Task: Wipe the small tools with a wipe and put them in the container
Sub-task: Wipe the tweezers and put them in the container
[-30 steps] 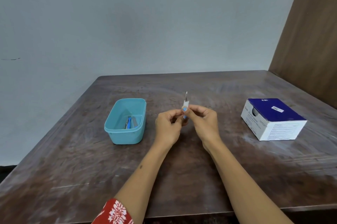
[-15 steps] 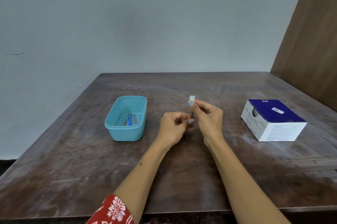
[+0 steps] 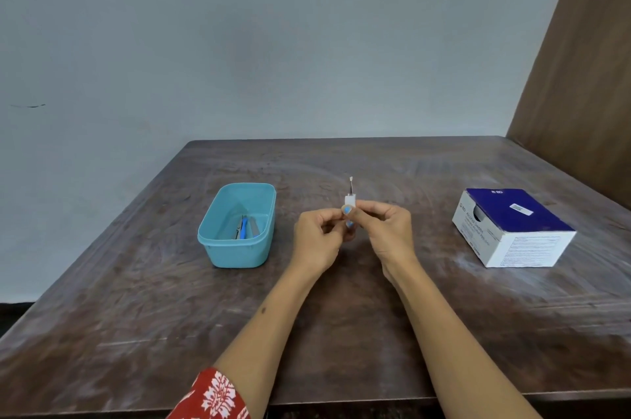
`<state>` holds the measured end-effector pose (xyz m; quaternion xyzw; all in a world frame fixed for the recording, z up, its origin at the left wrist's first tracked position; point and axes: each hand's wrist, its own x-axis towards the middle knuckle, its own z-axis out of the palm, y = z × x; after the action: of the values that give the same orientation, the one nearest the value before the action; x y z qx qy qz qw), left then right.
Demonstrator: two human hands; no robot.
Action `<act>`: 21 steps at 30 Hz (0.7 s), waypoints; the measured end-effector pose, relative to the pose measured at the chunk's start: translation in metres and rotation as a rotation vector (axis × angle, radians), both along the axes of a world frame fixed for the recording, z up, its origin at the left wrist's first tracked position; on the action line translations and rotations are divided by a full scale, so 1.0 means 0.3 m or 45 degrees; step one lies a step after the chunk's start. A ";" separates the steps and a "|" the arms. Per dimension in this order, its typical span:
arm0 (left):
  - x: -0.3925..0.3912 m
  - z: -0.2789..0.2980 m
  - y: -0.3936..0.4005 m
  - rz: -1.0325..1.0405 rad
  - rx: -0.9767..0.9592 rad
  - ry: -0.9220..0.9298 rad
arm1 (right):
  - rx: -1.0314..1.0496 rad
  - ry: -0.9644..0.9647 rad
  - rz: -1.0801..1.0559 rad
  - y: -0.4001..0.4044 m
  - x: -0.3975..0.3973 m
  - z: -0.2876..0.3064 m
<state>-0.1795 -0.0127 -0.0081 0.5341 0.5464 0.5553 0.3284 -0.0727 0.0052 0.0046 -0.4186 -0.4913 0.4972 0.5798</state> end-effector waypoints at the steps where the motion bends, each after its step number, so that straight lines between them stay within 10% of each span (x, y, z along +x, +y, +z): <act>1: 0.000 -0.001 0.000 -0.020 -0.012 -0.003 | 0.011 0.016 -0.009 0.001 0.001 0.002; 21: -0.003 -0.003 0.005 0.018 0.016 0.089 | 0.098 -0.061 -0.034 0.018 0.000 -0.019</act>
<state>-0.1804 -0.0111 -0.0090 0.5512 0.5579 0.5421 0.3018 -0.0727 0.0106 -0.0010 -0.4142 -0.5182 0.4599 0.5903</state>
